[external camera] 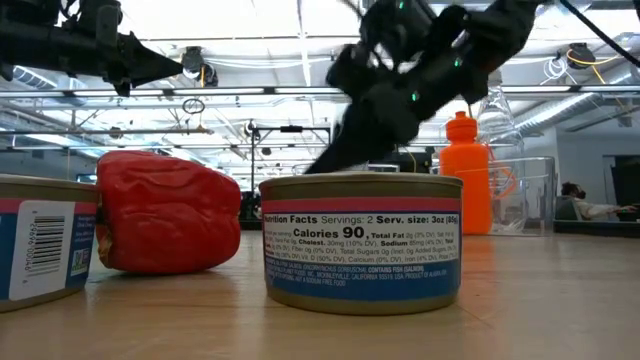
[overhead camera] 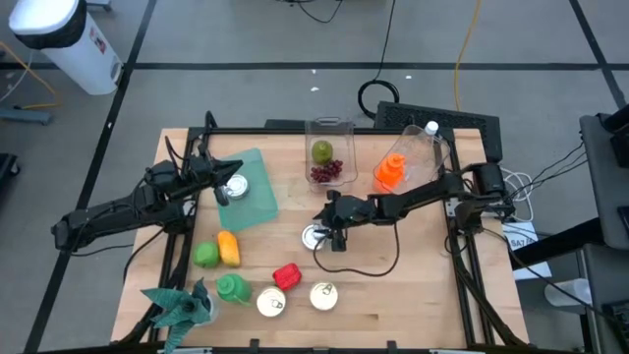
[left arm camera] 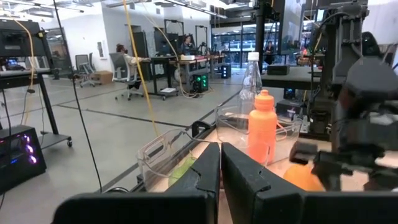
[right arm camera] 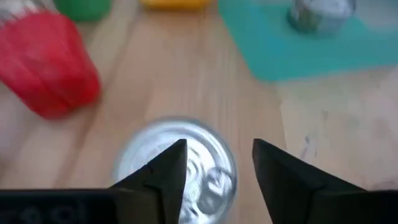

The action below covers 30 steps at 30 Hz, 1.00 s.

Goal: Pick & Place Food Item
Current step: Put the green tuna can into the green bin

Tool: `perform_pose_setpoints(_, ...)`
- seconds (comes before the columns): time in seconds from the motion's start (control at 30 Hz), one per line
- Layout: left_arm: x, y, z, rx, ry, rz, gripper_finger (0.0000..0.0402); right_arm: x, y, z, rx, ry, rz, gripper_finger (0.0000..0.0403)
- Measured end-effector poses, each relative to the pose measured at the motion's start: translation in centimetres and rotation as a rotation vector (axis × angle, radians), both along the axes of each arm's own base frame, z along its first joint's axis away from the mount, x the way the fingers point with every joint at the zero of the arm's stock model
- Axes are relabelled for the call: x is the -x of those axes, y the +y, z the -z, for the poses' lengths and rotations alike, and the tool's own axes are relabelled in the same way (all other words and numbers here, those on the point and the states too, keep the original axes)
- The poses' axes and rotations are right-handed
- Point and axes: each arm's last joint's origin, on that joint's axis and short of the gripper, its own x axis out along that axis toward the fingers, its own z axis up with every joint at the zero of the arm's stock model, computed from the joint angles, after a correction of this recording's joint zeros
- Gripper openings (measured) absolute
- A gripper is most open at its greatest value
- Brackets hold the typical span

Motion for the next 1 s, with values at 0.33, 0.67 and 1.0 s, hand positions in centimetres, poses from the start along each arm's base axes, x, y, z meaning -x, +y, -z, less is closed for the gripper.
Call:
perform_pose_setpoints(0.33,0.0,0.0,0.0,-0.003,0.001,0.000,0.0026,-0.5,-1.5,2.2,0.000,0.049,0.040,0.0131)
perform_pose_setpoints(0.67,0.0,0.0,0.0,-0.003,0.002,-0.001,0.0026,-0.7,-2.9,4.1,-0.079,0.095,0.017,0.0095)
perform_pose_setpoints(1.0,0.0,0.0,0.0,0.001,0.000,0.000,0.0026,-0.7,-3.0,4.7,-0.110,0.124,0.008,0.0034)
